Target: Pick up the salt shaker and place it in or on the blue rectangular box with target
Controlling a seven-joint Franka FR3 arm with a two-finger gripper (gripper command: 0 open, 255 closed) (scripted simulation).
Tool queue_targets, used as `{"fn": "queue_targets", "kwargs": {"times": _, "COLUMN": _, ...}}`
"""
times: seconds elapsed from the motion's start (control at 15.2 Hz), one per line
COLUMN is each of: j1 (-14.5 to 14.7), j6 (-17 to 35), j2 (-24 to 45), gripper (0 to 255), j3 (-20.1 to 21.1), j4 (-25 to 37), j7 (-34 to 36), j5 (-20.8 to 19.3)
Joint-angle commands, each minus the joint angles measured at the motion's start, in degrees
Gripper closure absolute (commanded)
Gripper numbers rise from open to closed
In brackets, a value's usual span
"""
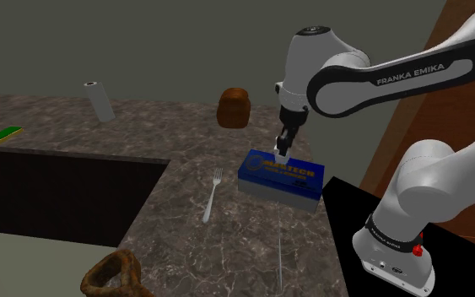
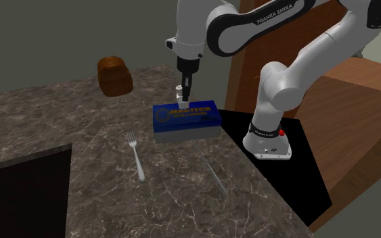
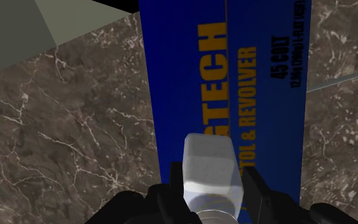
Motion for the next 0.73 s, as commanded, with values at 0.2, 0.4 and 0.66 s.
{"fn": "queue_targets", "kwargs": {"times": 0.2, "j1": 0.0, "j6": 1.66, "j2": 0.33, "gripper": 255, "j3": 0.1, "j4": -1.3, "j7": 0.1, "j5": 0.02}}
{"fn": "queue_targets", "kwargs": {"times": 0.4, "j1": 0.0, "j6": 1.66, "j2": 0.33, "gripper": 255, "j3": 0.1, "j4": -1.3, "j7": 0.1, "j5": 0.02}}
{"fn": "queue_targets", "kwargs": {"times": 0.66, "j1": 0.0, "j6": 1.65, "j2": 0.33, "gripper": 0, "j3": 0.1, "j4": -1.3, "j7": 0.1, "j5": 0.02}}
